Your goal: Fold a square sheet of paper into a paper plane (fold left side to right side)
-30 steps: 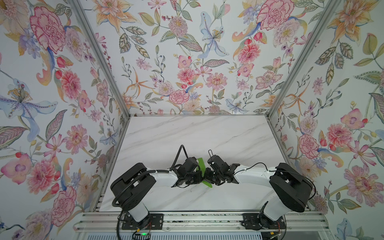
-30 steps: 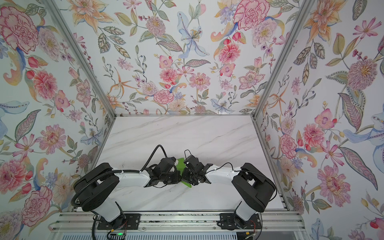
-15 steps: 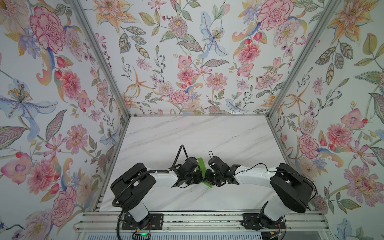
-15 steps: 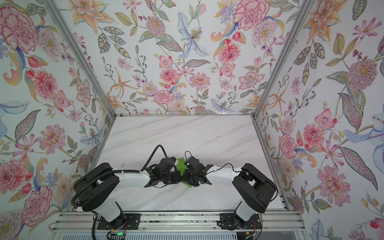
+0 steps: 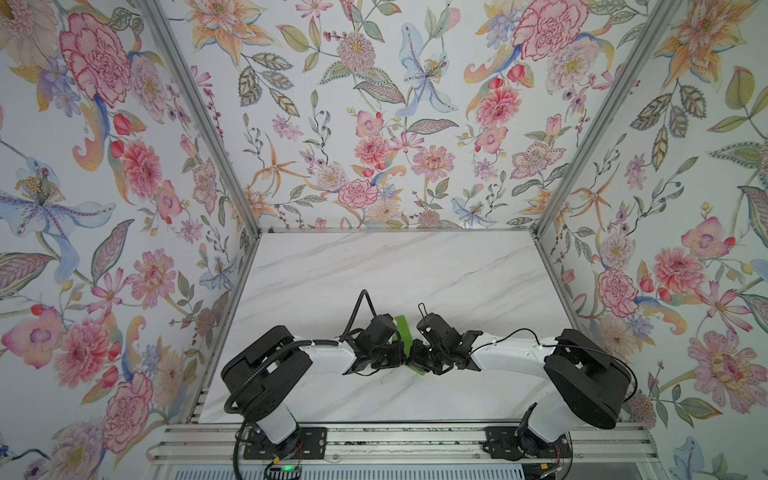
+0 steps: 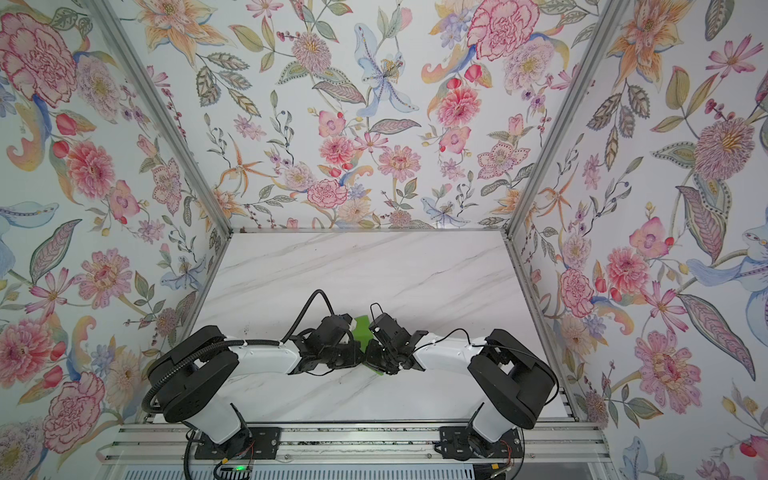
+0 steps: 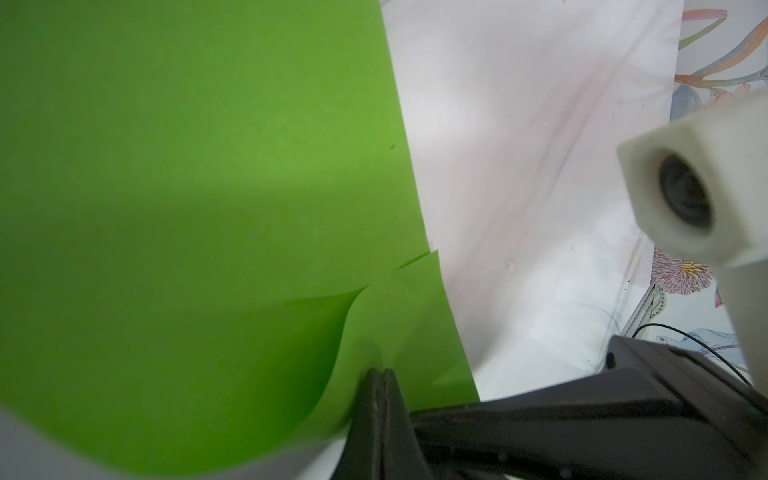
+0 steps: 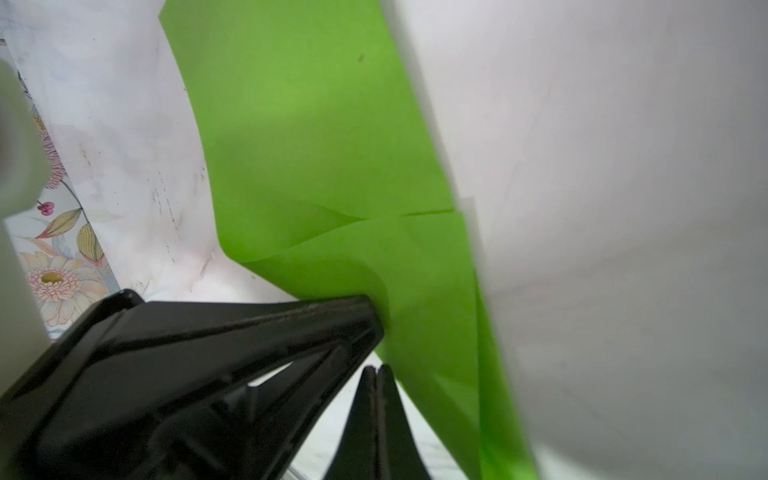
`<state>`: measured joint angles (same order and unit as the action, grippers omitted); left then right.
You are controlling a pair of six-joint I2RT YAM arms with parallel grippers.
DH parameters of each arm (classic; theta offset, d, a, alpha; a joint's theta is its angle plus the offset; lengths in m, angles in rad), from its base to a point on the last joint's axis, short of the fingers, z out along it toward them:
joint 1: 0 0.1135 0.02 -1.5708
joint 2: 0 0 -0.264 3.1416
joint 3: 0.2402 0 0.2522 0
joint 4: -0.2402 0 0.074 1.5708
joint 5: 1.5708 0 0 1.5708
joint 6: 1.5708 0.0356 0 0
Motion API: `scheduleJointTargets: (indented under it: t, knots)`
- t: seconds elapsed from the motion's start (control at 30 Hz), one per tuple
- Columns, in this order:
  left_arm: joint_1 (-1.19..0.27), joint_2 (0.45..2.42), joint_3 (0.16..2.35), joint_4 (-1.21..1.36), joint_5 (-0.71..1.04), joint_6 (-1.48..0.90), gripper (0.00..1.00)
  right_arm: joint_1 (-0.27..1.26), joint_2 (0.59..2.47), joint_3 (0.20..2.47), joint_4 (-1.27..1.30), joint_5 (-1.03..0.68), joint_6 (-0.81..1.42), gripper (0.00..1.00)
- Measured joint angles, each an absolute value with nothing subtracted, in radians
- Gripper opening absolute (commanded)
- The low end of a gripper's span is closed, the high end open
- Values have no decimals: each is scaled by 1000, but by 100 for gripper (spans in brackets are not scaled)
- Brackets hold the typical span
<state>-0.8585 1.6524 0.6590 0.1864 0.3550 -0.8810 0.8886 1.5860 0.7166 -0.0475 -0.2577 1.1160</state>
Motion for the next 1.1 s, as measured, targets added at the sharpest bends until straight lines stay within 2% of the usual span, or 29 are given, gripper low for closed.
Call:
scheduleJointTargets:
  t: [0.3, 0.67, 0.87, 1.1]
  knots:
    - [-859, 1652, 659, 186, 355, -881, 0, 880, 1578, 657, 11, -272, 1132, 0]
    - [-859, 1652, 659, 186, 354, -881, 0, 880, 1342, 463, -51, -255, 1169, 0]
    - [-859, 1652, 659, 186, 355, -881, 0, 879, 1246, 445, -165, -238, 1172, 0]
    - [-859, 1652, 659, 185, 355, -881, 0, 873, 1347, 572, -112, -280, 1140, 0]
